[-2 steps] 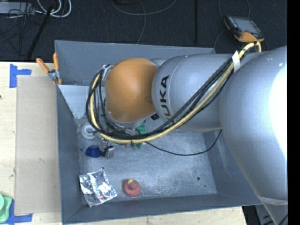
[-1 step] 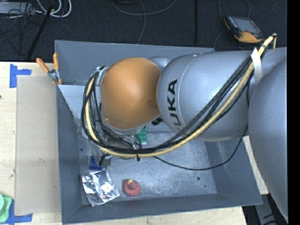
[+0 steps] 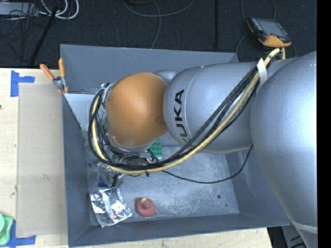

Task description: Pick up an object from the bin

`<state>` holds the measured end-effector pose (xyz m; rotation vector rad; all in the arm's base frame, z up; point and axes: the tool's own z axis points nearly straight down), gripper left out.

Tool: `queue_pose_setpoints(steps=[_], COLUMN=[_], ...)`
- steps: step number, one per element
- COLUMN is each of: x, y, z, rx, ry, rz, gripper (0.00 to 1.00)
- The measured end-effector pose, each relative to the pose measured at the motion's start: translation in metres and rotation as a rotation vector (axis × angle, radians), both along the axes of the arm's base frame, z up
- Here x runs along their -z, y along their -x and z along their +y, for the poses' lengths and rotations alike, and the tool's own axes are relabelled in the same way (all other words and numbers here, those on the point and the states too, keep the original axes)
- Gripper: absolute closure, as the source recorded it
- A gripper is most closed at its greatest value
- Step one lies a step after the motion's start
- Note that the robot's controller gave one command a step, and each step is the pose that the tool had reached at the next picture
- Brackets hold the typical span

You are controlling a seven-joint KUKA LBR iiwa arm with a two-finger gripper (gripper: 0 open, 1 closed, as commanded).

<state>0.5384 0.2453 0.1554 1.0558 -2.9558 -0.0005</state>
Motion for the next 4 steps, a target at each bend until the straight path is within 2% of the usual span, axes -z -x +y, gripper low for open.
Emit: queue_pose_setpoints(steps=[1,2,3,4], x=[-0.001,0.088,0.086,-0.12], y=[-0.001,-0.023,-0.025,-0.014], z=[0.0,-0.016,-0.015,-0.009], rx=[0.003,-0.382,-0.378,-0.404], ry=[-0.001,-0.001,-0.003,-0.004], rz=[-0.002,0.002,-0.002,-0.013], gripper=[0.0,0.0,1.0,1.0])
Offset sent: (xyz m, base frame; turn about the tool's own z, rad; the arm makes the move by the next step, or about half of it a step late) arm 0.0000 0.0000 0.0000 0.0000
